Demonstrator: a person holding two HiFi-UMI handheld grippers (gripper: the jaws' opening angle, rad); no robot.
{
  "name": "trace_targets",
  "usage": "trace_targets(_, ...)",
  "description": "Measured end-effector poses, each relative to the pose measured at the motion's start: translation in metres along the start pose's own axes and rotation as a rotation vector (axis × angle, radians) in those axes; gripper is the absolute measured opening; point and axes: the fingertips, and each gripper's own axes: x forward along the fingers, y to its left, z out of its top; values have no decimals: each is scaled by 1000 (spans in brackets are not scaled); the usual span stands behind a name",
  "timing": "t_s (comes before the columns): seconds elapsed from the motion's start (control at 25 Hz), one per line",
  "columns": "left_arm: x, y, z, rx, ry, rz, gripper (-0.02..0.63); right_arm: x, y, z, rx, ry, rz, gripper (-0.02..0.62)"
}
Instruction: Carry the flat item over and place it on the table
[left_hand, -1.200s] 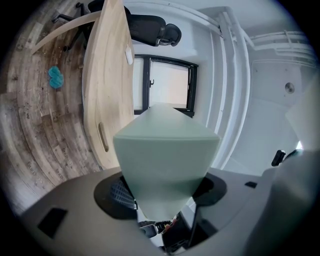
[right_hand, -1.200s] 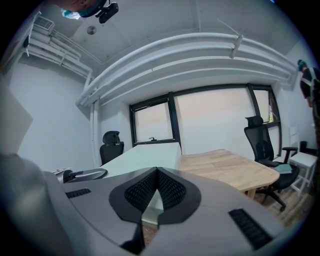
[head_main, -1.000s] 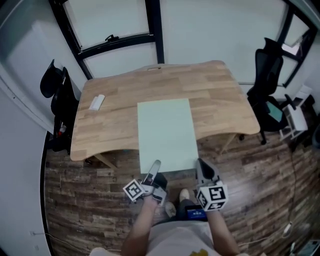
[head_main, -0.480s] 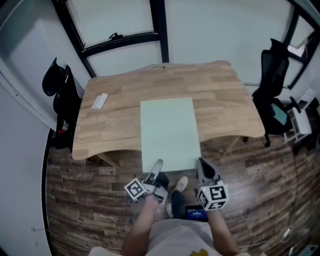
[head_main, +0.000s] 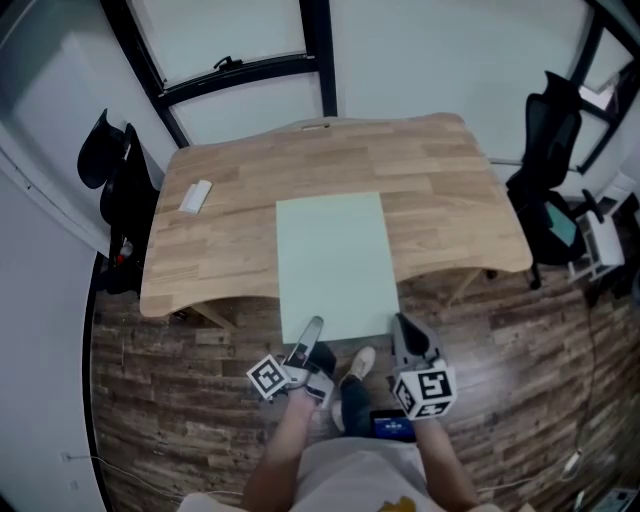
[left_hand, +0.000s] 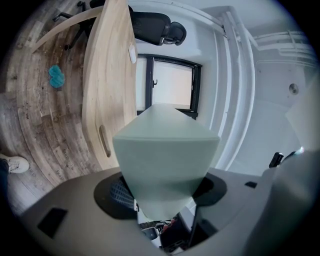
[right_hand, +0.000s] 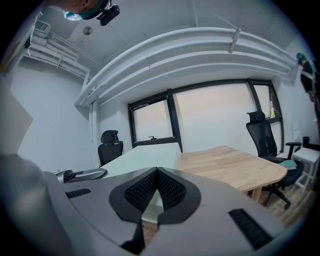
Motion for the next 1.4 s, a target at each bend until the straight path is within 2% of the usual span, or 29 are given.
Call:
trace_targets(0.48,3,18,2,-31,7,17,287,9,-6,-15,4,34,-6,-2)
trace_targets(0.76,2,36,5,-32,19,53,287,23,-9,-20,1,57,-11,-2)
trace_targets(1.4,4,73,10,-81,9,95,287,47,-14,-49,7,148,8,-2)
